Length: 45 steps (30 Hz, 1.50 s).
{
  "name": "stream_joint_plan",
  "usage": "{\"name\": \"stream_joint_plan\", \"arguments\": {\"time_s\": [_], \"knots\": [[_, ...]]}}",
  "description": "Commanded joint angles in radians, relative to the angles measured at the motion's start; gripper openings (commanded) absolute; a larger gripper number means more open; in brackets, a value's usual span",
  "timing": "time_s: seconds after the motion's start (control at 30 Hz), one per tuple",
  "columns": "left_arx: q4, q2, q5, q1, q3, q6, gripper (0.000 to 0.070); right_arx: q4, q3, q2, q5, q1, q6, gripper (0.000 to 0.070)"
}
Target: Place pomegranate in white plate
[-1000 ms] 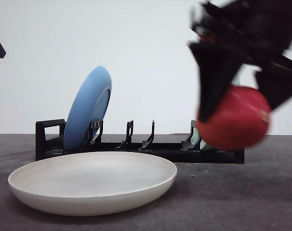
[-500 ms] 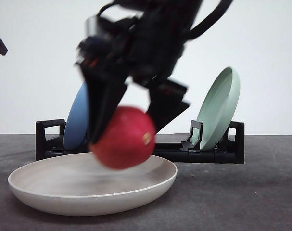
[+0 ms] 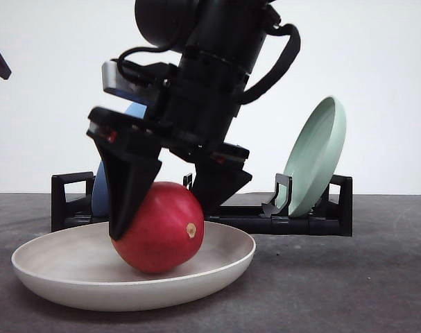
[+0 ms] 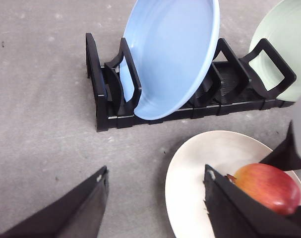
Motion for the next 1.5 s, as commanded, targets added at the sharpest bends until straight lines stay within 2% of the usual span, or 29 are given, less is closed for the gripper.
{"name": "stream_joint_plan", "arguments": {"time_s": [0.0,0.07,0.17,0.23,0.43,0.63,0.73,0.83,1.13,1.33,1.47], "knots": [[0.009,0.005,0.001,-0.002,0.005,-0.004,0.0358,0.008,0.027,0.030,0.006,0.010,-0.008,0.0494],[0.009,0.005,0.001,-0.002,0.005,-0.004,0.0358,0.008,0.027,0.033,0.008,0.012,-0.006,0.0514],[0.009,0.005,0.001,-0.002,0.005,-0.004,0.0358,0.007,0.027,0.033,0.011,0.017,-0.003,0.0631],[0.009,0.005,0.001,-0.002,0.005,-0.004,0.0358,0.007,0.027,0.023,0.011,0.018,-0.004,0.0683],[0.009,0.005,0.001,-0.002,0.005,-0.005,0.0358,0.048,0.001,-0.051,0.022,0.027,-0.021,0.0686],[0.009,0.005,0.001,-0.002,0.005,-0.024,0.0358,0.329,-0.222,-0.240,0.025,0.013,-0.023,0.0684],[0.009,0.005,0.001,-0.002,0.005,-0.028,0.0358,0.438,-0.358,-0.351,-0.025,-0.015,-0.018,0.0684],[0.008,0.005,0.001,-0.002,0.005,-0.030,0.0358,0.473,-0.470,-0.460,-0.059,-0.058,0.008,0.0683],[0.005,0.005,0.001,-0.002,0.005,-0.030,0.0358,0.443,-0.703,-0.772,-0.097,-0.250,0.057,0.0683],[0.003,0.005,0.001,-0.002,0.005,-0.030,0.0358,0.324,-0.742,-0.915,-0.096,-0.412,0.053,0.0676],[0.003,0.005,0.001,-0.002,0.005,-0.030,0.0358,0.303,-0.742,-0.959,-0.097,-0.505,0.049,0.0621]]}}
